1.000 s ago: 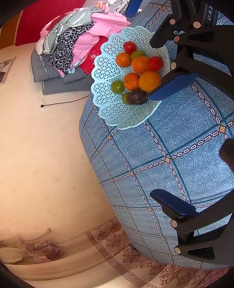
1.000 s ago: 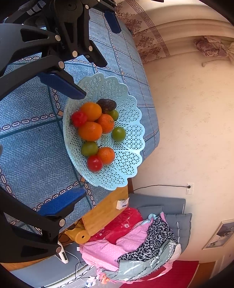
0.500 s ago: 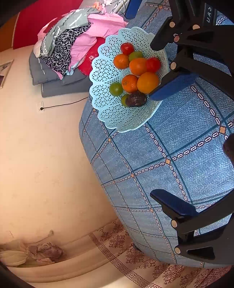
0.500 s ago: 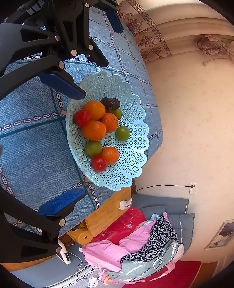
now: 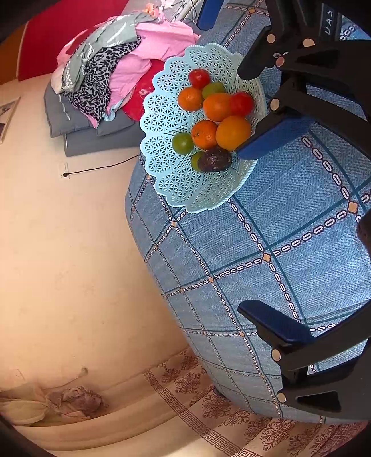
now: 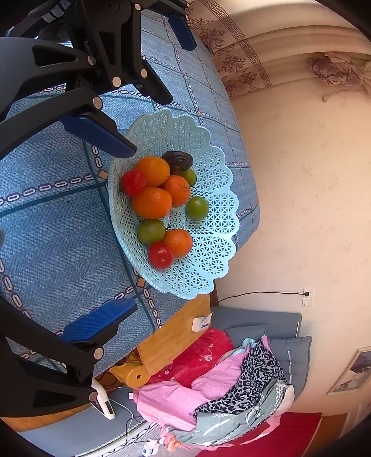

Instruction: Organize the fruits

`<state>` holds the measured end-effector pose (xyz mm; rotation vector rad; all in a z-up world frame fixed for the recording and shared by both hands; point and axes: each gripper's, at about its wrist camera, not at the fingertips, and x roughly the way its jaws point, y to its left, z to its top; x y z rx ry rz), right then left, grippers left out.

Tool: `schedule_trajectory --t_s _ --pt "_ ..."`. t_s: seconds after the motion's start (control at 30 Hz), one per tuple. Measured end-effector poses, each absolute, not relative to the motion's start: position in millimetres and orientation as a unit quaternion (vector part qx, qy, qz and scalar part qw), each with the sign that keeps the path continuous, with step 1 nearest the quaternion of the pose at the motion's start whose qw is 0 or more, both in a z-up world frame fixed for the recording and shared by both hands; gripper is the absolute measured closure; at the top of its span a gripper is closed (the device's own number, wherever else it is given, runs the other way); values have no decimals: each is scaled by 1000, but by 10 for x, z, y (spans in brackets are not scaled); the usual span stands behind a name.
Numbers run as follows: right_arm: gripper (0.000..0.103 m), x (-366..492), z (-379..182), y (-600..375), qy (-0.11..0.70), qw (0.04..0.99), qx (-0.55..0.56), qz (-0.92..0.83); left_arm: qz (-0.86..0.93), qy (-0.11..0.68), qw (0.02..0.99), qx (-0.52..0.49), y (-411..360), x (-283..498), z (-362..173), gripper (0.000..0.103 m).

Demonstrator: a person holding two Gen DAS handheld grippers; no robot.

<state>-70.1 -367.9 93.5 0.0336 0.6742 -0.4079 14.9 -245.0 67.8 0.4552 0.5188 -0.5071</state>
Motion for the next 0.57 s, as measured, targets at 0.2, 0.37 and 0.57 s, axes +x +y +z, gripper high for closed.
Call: schedule_trajectory --t_s 0.2,0.37,0.57 --pt "3 -702 936 -3669 329 923 15 -197 -243 251 911 220 -2432 148 685 5" --pt "3 -690 940 -3629 330 924 13 -194 -241 255 911 215 -2406 151 697 5" --pt "3 -656 903 -3527 338 923 10 -182 -229 266 913 209 -2275 191 677 5"
